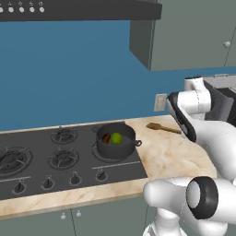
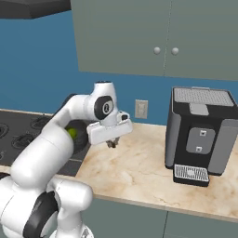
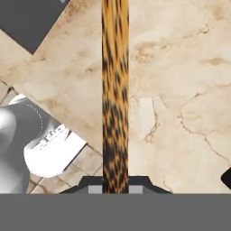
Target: Put the lime and sweet potato in the pot. Retrieve the spatula and lightly stir the vegetables in the pot.
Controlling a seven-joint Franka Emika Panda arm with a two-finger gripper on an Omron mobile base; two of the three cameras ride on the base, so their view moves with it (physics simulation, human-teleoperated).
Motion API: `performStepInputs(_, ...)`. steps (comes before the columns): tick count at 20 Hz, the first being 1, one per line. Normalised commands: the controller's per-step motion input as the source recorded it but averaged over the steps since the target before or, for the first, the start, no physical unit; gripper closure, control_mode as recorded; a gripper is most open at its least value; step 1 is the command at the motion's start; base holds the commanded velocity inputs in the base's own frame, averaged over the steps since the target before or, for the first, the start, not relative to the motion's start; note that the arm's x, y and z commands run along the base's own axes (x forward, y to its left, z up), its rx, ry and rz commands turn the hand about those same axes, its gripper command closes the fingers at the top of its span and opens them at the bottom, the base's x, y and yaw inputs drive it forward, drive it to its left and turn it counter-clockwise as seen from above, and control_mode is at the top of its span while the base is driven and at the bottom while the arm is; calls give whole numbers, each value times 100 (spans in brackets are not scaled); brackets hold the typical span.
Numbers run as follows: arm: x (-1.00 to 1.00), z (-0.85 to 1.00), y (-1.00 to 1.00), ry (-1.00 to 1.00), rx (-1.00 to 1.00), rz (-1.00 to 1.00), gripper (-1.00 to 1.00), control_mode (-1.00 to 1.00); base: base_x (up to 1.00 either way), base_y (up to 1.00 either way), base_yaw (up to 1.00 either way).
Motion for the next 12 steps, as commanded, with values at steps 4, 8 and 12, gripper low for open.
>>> performStepInputs(4, 0, 31, 46, -2, 2, 8, 100, -100, 0, 0, 0)
performStepInputs(8, 1, 31, 89, 11, -6, 15, 100, -100, 0, 0, 0)
performStepInputs(12, 33, 38, 92, 21, -15, 10, 100, -100, 0, 0, 0)
